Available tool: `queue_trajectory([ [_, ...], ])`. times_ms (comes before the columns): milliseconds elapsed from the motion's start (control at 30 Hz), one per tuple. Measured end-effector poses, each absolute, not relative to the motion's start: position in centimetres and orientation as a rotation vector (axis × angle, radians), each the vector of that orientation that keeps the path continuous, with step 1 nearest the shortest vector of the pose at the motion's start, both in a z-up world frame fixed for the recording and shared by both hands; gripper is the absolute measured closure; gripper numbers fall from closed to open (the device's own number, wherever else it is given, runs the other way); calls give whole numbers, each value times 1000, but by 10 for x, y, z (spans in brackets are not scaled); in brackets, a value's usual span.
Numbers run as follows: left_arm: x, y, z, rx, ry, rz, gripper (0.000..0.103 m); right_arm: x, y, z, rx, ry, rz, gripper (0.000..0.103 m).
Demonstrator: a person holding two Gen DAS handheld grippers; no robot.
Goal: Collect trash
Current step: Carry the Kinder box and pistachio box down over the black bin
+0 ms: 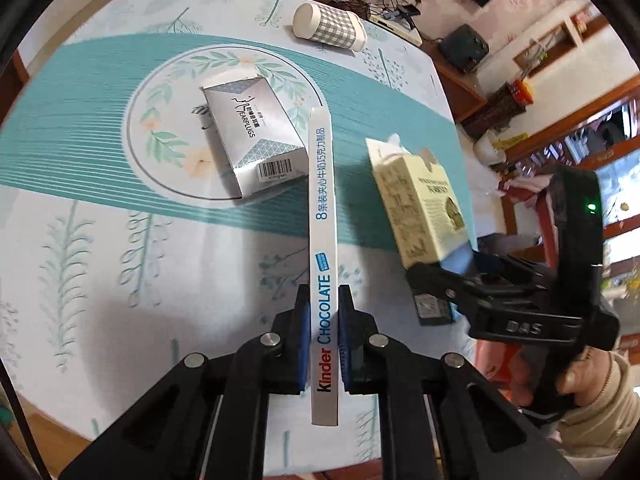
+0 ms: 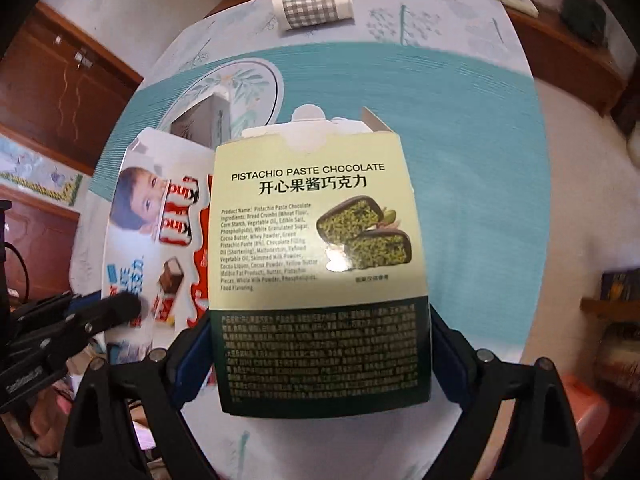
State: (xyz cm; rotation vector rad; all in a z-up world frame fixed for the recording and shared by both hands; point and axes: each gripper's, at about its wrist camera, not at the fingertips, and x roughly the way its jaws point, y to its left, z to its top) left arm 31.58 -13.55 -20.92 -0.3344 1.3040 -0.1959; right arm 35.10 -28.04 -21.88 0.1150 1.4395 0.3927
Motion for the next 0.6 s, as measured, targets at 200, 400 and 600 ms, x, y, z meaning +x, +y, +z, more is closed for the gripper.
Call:
queue_trajectory([
  [200, 292, -132, -188, -254, 1305, -237, 93, 309, -276, -200, 185, 1416, 325, 10],
  [400, 260, -117, -157, -153, 1266, -344, 93, 253, -279, -168, 298, 1328, 194, 10],
  [600, 221, -86, -120, -69, 1199, -452, 93, 178, -255, -135, 405, 1219, 75, 10],
])
